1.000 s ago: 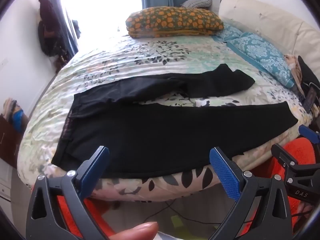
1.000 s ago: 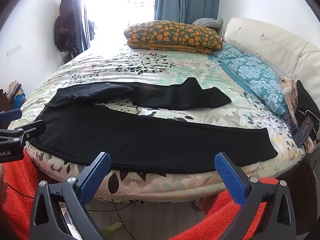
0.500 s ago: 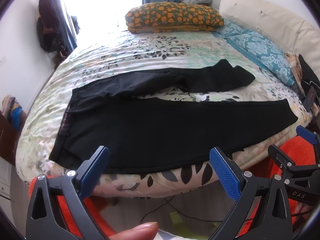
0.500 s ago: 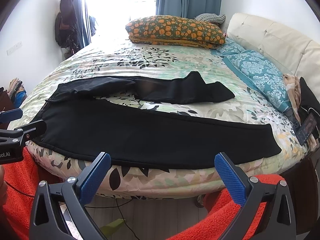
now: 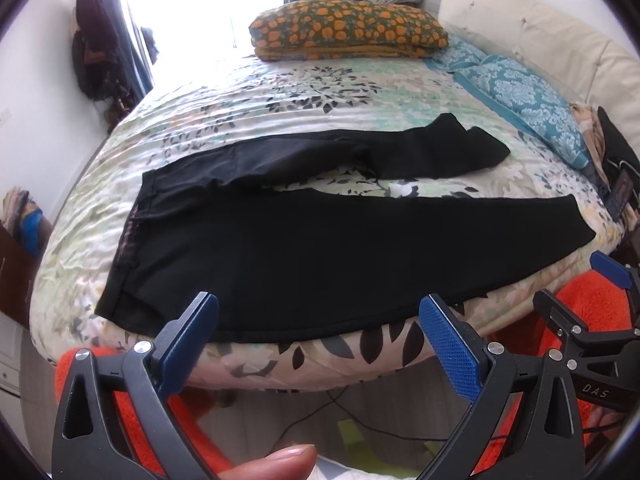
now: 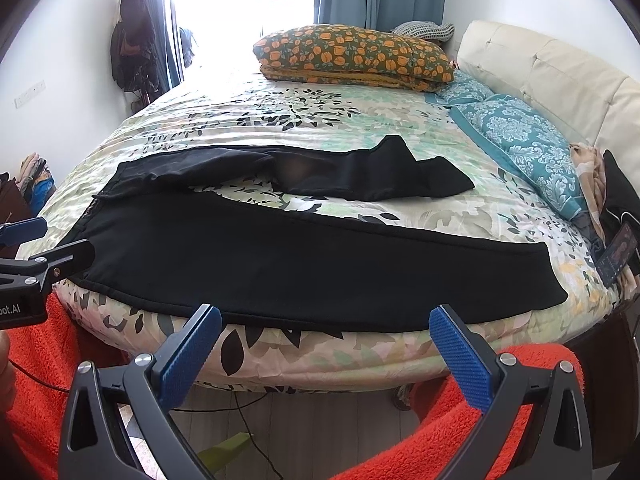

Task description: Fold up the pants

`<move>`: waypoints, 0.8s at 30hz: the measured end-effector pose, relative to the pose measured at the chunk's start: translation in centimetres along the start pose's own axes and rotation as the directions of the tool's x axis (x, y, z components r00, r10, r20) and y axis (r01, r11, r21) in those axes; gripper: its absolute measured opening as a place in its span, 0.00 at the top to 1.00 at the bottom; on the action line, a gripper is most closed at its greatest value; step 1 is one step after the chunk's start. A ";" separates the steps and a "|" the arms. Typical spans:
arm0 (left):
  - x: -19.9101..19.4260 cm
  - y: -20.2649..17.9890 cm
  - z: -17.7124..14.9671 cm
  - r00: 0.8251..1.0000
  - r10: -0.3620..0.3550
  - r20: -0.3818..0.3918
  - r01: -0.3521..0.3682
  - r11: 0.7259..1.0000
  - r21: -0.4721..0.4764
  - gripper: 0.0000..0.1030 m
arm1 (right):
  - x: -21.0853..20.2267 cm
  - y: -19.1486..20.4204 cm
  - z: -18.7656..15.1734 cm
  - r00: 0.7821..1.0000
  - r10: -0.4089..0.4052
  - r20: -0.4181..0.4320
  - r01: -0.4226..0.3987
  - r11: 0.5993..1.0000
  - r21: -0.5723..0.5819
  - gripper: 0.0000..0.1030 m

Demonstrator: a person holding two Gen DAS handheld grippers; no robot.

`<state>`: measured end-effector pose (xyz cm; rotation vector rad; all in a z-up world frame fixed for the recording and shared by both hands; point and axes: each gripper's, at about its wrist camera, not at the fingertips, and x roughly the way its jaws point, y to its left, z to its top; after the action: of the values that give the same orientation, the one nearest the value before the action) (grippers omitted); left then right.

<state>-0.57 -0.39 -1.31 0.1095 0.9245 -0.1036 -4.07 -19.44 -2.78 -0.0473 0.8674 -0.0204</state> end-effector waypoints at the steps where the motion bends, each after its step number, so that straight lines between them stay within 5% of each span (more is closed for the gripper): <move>1: 0.0 0.0 0.0 1.000 0.000 -0.001 0.000 1.000 0.000 0.02 | 0.0 0.0 0.0 1.000 0.001 -0.001 -0.001 1.000 0.000 0.00; 24: 0.7 0.1 -0.2 1.000 -0.001 -0.026 0.000 1.000 -0.007 0.02 | 0.3 -0.8 -0.2 0.998 0.061 0.019 -0.061 0.997 0.054 0.00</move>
<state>-0.31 -0.25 -1.96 0.1044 0.9512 -0.0995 -4.05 -20.28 -3.14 0.0303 0.8504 0.0135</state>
